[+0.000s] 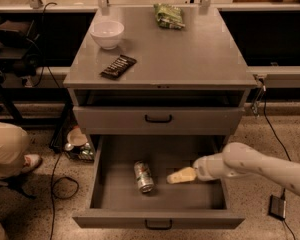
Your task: Place 7up can into middle drawer
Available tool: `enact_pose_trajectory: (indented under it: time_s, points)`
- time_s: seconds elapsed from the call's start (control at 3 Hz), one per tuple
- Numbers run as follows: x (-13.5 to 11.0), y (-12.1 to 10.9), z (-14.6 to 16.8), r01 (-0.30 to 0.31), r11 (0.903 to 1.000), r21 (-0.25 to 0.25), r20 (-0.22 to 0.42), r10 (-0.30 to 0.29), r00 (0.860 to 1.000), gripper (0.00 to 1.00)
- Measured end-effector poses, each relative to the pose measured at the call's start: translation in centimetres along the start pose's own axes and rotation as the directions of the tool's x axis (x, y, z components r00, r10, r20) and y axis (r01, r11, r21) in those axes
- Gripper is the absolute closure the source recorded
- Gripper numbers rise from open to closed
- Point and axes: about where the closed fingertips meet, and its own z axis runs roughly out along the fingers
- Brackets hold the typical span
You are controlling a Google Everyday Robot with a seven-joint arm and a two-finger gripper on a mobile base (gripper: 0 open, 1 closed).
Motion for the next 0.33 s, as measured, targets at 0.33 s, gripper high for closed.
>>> enact_pose_trajectory:
  time_s: [0.33]
  points:
    - [1.01, -1.85, -5.39, -0.032, 0.9995, 0.003, 0.135, 0.031, 0.990, 0.00]
